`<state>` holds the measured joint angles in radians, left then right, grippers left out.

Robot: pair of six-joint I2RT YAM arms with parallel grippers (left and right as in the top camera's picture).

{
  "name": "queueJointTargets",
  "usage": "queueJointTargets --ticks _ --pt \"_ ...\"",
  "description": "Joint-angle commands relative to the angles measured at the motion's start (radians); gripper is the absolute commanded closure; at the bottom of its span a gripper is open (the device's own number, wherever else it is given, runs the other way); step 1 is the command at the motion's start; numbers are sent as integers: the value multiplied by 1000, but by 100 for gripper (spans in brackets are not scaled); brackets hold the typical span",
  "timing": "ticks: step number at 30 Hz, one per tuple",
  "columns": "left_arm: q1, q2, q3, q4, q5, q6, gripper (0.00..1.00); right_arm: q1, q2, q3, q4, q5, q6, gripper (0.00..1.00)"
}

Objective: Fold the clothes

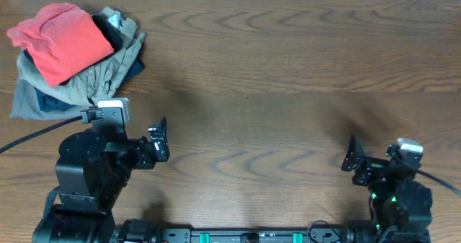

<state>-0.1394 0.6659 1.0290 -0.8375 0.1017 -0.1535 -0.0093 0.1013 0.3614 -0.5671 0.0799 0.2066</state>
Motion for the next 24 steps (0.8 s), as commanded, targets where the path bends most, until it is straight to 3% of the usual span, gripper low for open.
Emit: queueJointTargets --ticks 1,9,17,24 --pt "3 0 -3 2 -9 -2 2 -12 -84 -107 98 -8 -29 1" --pt "3 0 -3 2 -9 -2 2 -12 -97 -358 517 -9 -29 1" --pt "3 0 -3 2 -9 -2 2 -9 -97 -356 492 -41 -222 1" --pt "3 0 -3 2 -9 -2 2 -9 -97 -356 496 -43 -245 1"
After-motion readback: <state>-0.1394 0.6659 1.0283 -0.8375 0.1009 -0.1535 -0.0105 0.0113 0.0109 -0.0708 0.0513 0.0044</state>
